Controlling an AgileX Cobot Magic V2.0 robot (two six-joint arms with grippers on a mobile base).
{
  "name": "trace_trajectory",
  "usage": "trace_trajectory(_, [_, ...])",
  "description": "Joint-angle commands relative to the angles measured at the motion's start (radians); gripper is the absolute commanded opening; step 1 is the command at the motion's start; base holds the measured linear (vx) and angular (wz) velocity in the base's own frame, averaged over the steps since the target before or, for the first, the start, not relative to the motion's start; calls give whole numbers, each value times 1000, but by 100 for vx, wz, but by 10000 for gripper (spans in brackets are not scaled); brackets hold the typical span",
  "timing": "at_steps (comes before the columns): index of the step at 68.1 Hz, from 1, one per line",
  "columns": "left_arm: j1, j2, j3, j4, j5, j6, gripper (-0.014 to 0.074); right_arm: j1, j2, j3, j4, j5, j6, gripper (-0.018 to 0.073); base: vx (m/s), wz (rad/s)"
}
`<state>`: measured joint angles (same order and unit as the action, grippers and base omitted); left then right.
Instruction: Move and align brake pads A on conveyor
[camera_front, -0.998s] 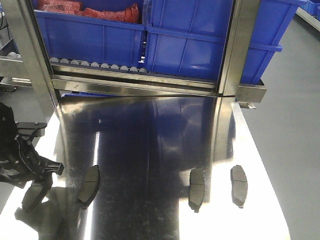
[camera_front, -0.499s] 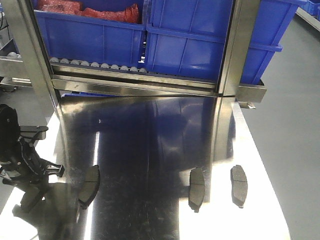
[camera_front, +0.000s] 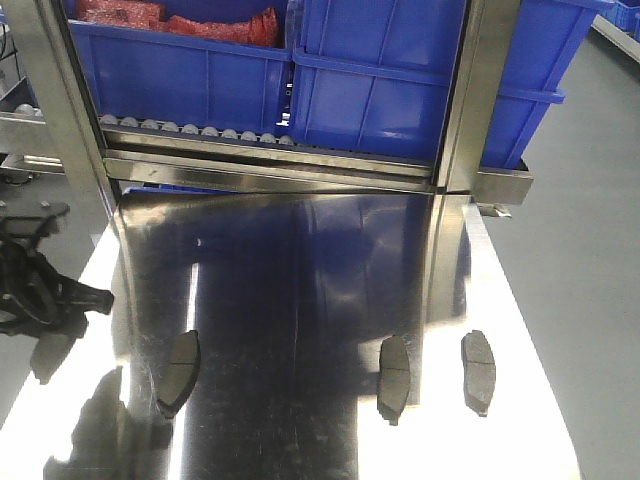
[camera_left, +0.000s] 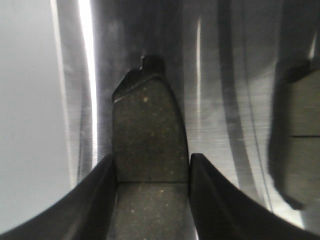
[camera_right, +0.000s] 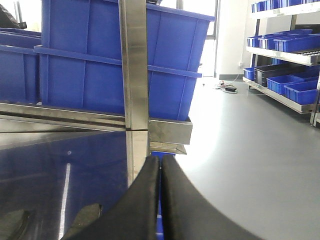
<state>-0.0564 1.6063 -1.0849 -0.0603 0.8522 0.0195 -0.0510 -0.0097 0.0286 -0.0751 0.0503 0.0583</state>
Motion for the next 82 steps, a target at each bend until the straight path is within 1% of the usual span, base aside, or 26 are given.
trace_trajectory(1, [-4, -144, 13, -13, -64, -9, -7, -7, -13, 11, -3, -73, -4, -11, 0, 0])
trace_trajectory(16, [-4, -360, 156, -13, -165, -9, -7, -7, -13, 11, -3, -73, -4, -11, 0, 0])
trace_trajectory(30, [-4, -570, 328, -13, -321, -4, -7, -7, -13, 11, -3, -73, -4, -11, 0, 0])
trace_trajectory(40, [-4, -732, 453, -46, -416, -12, -7, -7, -13, 11, -3, -73, -4, -11, 0, 0])
trace_trajectory(48, [-4, -846, 527, -48, -477, -12, -7, -7, -13, 11, -3, -73, -4, -11, 0, 0])
trace_trajectory(56, [-4, -952, 576, -48, -499, -12, -7, -7, -13, 11, -3, -73, -4, -11, 0, 0])
trace_trajectory(70, [-4, -1116, 633, -47, -495, -11, -7, -7, -13, 11, -3, -73, -4, -11, 0, 0])
trace_trajectory(74, [-4, -1145, 642, -47, -497, -11, -7, -7, -13, 11, -3, -73, -4, -11, 0, 0])
trace_trajectory(82, [-4, -1181, 644, -47, -467, -11, -6, -7, -13, 11, -3, -73, -4, -11, 0, 0])
